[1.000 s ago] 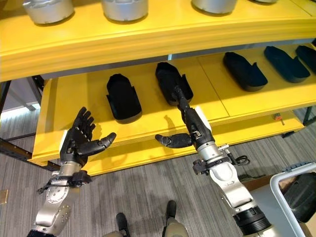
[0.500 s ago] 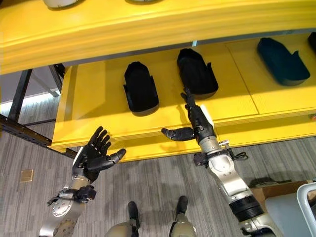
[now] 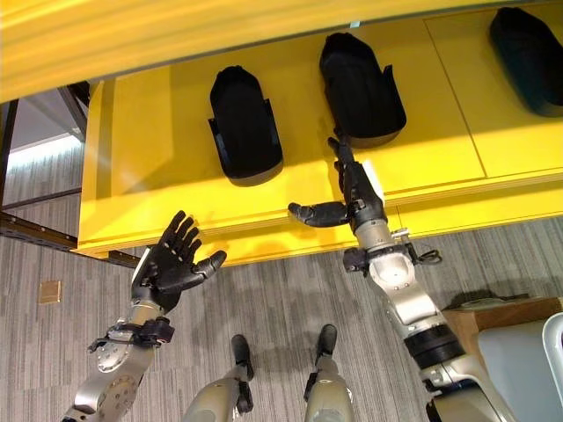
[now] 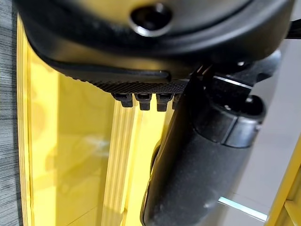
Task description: Move parts from the plastic box to the shelf.
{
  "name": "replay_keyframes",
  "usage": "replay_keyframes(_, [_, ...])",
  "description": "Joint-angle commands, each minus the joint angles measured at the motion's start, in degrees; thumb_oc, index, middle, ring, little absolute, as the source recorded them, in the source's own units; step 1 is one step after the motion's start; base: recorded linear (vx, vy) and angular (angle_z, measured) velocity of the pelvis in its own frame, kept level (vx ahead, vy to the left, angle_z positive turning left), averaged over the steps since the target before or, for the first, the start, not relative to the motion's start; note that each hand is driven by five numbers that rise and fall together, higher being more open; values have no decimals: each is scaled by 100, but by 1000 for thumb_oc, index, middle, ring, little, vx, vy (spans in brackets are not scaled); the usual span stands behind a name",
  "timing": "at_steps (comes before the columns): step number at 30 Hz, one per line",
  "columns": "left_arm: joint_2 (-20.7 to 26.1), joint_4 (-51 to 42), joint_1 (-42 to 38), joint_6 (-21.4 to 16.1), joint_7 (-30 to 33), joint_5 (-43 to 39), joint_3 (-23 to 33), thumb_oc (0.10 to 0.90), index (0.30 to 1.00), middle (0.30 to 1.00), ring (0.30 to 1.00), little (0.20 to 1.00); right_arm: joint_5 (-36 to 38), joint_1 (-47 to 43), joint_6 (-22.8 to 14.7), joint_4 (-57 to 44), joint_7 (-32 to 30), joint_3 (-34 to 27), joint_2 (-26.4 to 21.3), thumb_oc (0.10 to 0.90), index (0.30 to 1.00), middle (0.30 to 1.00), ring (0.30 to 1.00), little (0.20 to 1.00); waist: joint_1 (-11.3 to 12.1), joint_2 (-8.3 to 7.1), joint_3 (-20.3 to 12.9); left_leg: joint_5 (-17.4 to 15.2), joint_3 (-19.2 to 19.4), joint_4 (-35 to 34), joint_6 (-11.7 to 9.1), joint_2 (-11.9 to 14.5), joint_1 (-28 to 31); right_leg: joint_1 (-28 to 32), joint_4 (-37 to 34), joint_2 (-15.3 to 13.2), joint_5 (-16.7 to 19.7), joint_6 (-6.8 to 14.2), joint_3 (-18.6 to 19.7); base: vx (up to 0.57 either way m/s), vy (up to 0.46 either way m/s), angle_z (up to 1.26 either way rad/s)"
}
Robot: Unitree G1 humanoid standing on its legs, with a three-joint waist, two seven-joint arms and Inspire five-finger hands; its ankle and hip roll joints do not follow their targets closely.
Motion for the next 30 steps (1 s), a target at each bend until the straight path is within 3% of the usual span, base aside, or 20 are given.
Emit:
replay_keyframes(1, [222, -815, -63, -495, -65, -54, 211, 900, 1000, 1000, 1000, 1000, 254, -839, -509, -374, -122, 201, -49, 900, 1000, 1000, 1000, 1000, 92, -322, -276, 130, -71, -46, -271, 312, 184, -237, 655, -518, -113, 351, 224, 0, 0, 0])
replay_keyframes(30, [41, -735, -252, -567, 261, 99, 305, 900, 1000, 1000, 1000, 1000, 510, -1886, -313, 795, -9, 854, 565, 900, 1000, 1000, 1000, 1000, 341, -502, 56, 142, -275, -46, -243, 198, -210, -510, 652, -561, -20, 358, 111, -4, 8, 3])
